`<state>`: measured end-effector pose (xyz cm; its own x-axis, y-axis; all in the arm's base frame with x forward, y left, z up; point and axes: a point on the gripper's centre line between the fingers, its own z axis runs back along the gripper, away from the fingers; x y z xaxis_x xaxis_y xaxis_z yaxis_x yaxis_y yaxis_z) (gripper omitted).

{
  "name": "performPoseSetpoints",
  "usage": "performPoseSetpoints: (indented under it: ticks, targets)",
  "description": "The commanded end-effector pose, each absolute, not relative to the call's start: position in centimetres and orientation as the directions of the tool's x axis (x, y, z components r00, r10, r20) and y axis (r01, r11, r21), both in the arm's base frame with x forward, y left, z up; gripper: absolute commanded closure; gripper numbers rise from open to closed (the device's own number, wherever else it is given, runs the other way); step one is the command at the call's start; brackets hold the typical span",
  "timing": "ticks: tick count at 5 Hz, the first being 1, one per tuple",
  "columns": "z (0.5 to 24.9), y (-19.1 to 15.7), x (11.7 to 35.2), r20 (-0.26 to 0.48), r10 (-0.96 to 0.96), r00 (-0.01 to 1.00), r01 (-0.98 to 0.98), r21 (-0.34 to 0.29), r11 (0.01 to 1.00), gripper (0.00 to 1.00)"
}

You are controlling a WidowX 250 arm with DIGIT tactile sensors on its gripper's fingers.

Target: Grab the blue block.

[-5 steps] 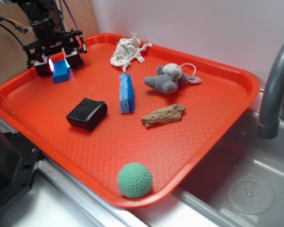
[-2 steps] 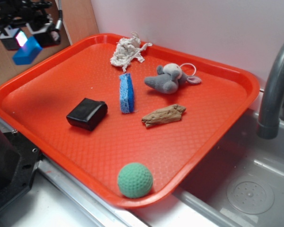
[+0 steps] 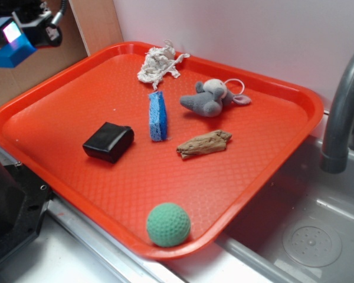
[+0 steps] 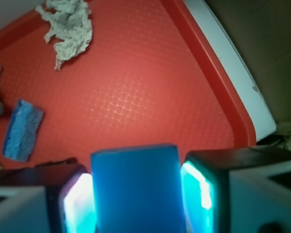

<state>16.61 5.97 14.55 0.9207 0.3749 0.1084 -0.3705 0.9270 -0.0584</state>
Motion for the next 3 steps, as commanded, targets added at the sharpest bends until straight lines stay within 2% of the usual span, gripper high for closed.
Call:
performPoseSetpoints:
  ticks: [1,3]
  targets:
    - [16.0,4.3,18.3,0.170,0.233,0.957,-0.235,-0.009,0.972,1.00]
    - [15.3,5.1,20.2,0.203,0.234,0.951,-0.235,-0.017,0.972,1.00]
